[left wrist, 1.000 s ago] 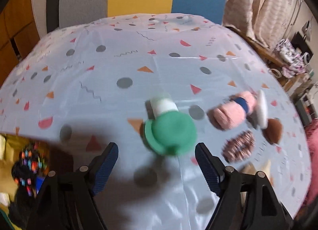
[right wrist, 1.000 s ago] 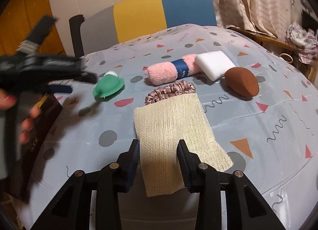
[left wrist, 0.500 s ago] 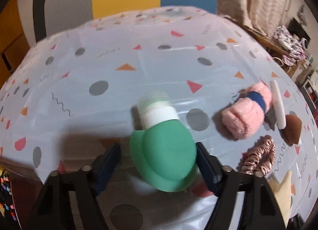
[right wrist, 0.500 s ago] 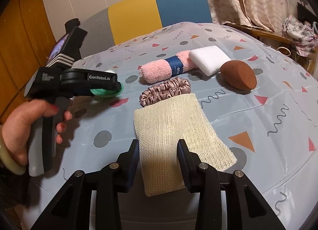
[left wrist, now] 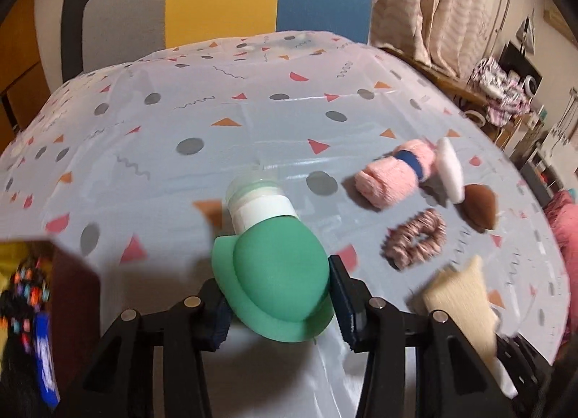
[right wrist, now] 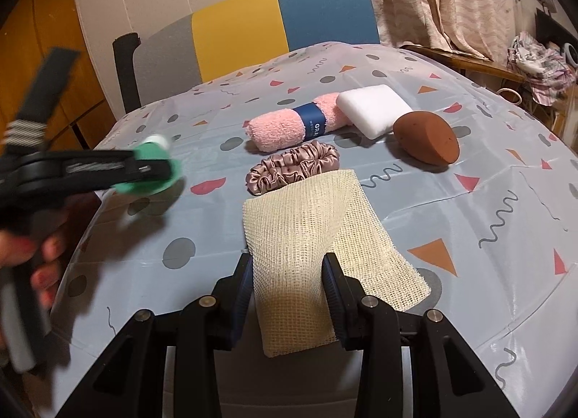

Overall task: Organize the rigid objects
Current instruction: 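Grasp the green hat-shaped brush with the left gripper, then carry the green brush into the gold tray with the left gripper and release it, then carry the beige mesh pad into the tray and open the right gripper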

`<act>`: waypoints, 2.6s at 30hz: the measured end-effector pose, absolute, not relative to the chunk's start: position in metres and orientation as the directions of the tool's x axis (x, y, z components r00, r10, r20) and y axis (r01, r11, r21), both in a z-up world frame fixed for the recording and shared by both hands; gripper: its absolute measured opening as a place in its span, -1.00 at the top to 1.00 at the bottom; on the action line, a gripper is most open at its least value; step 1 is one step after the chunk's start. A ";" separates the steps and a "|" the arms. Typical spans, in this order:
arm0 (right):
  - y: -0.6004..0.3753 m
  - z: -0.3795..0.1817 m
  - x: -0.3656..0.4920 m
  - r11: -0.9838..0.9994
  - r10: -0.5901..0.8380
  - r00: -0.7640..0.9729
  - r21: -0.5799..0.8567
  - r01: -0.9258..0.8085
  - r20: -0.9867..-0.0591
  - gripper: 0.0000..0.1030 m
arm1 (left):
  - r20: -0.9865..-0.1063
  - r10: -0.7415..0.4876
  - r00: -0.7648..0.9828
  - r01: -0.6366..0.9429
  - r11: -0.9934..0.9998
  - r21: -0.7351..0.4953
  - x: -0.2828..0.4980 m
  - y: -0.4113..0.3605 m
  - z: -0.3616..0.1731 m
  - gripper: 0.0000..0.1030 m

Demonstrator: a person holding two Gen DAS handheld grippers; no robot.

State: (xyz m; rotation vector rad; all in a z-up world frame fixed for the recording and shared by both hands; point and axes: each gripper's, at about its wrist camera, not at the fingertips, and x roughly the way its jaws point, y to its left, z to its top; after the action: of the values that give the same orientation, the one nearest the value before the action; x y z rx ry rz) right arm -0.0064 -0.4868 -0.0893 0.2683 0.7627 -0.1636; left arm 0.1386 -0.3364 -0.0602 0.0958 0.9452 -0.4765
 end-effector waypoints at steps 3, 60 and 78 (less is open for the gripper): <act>-0.486 -0.089 -0.007 0.953 -0.059 0.711 0.172 0.249 -0.701 0.24 | -0.786 -0.381 0.487 0.421 0.891 -0.171 0.118 -0.321 -0.052 0.08; -0.442 -0.072 -0.007 0.978 -0.187 0.694 -0.065 0.199 -0.695 0.24 | -0.702 -0.375 0.605 0.243 0.927 -0.286 -0.014 -0.038 -0.038 -0.14; -0.284 -0.004 -0.021 0.969 0.239 0.734 0.203 -0.140 -0.636 0.24 | -0.663 -0.393 0.637 0.245 0.919 -0.309 -0.028 -0.025 -0.030 -0.14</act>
State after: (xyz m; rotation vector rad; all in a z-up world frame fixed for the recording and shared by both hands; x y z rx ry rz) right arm -0.0215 -0.2836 -0.0038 0.1448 0.7177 0.2087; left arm -0.0275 -0.0255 -0.0304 -0.1975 0.8017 -0.3666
